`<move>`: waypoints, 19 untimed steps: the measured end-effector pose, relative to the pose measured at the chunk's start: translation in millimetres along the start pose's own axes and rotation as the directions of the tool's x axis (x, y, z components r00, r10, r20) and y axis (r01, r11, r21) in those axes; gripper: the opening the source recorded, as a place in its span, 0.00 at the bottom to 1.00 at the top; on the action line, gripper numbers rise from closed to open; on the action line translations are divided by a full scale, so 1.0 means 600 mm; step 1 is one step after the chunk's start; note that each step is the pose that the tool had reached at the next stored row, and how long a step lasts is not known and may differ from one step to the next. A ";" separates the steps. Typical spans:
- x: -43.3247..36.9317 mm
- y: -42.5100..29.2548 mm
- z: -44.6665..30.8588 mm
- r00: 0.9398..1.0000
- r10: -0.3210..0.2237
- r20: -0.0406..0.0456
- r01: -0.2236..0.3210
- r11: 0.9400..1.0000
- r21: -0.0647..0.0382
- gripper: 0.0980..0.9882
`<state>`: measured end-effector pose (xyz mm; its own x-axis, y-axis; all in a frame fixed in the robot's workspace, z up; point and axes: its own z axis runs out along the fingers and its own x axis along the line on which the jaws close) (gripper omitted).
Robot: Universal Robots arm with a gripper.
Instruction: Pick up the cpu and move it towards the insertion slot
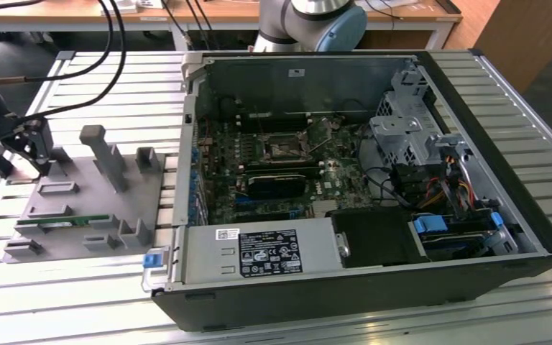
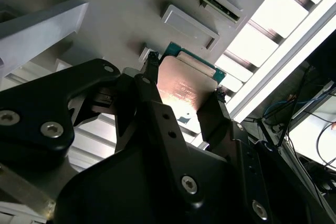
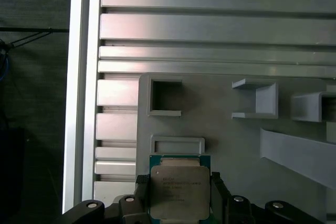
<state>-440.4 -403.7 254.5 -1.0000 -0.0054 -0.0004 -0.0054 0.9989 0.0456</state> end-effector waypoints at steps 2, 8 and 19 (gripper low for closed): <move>0.000 0.000 -0.001 1.000 0.000 0.000 0.000 1.000 0.000 0.50; 0.000 0.000 -0.004 1.000 0.000 0.000 0.000 1.000 0.000 0.50; 0.000 0.000 -0.007 1.000 0.000 0.000 0.000 1.000 0.000 0.50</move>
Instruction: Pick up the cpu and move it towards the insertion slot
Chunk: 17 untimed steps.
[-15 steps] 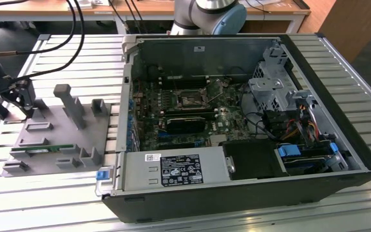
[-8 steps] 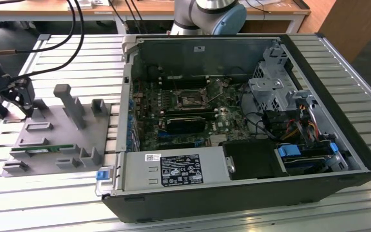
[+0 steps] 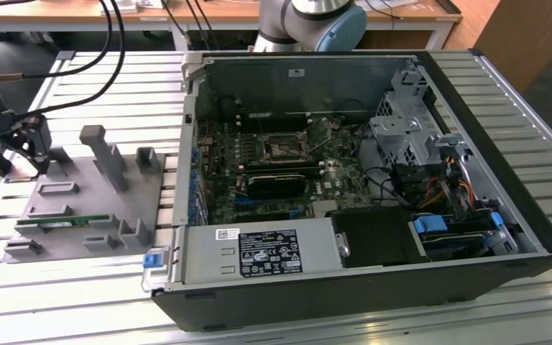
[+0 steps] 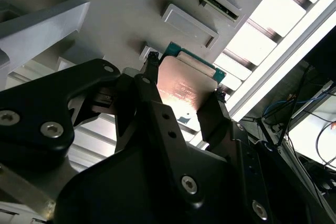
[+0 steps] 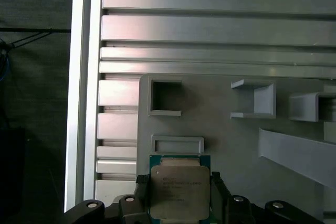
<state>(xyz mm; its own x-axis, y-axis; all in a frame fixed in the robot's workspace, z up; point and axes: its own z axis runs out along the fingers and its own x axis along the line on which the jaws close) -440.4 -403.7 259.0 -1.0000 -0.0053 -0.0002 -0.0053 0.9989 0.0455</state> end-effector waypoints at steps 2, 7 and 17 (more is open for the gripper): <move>0.000 0.000 0.000 1.000 0.000 0.000 0.000 1.000 0.000 0.50; 0.000 0.000 -0.004 1.000 0.000 0.000 0.000 1.000 0.000 0.50; 0.000 0.001 -0.021 1.000 0.000 0.000 0.000 1.000 0.000 0.50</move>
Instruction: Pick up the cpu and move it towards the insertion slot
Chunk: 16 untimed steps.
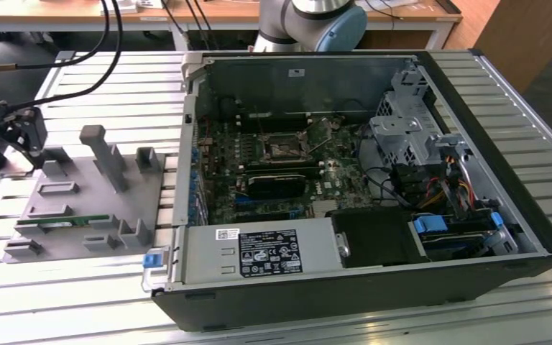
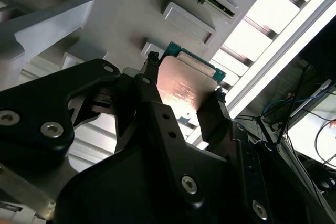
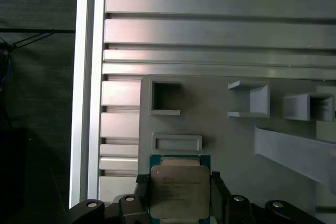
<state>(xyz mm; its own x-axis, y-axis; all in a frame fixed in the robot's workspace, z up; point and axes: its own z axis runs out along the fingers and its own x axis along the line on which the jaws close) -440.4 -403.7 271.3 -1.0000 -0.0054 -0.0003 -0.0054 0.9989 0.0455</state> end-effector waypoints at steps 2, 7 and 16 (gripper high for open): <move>0.000 0.000 -0.002 1.000 0.000 0.000 0.000 1.000 0.000 0.50; 0.000 0.000 -0.005 1.000 0.000 0.000 0.000 1.000 0.000 0.50; 0.000 0.000 -0.010 1.000 0.000 0.000 0.000 1.000 0.000 0.50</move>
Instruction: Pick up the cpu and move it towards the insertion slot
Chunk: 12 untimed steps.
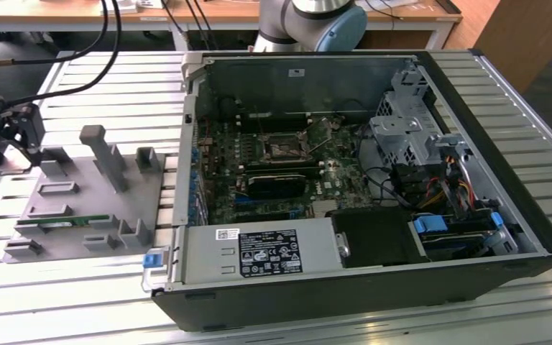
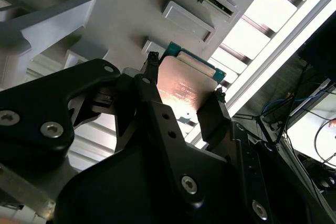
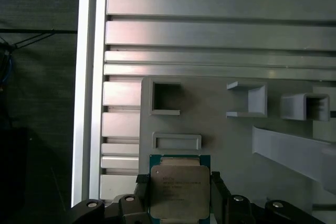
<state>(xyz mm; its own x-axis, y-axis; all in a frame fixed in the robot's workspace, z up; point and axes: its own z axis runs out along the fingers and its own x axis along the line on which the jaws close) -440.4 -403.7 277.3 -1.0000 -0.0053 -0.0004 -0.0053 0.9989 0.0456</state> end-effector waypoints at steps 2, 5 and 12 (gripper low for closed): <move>0.000 0.000 -0.001 1.000 0.000 0.000 0.000 1.000 0.000 0.50; 0.000 0.000 -0.003 1.000 0.000 0.000 0.000 1.000 0.000 0.50; 0.000 0.000 -0.006 1.000 0.000 0.000 0.000 1.000 0.000 0.50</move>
<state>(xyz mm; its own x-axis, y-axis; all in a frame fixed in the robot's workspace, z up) -440.4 -403.7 280.8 -1.0000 -0.0053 -0.0005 -0.0054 0.9989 0.0457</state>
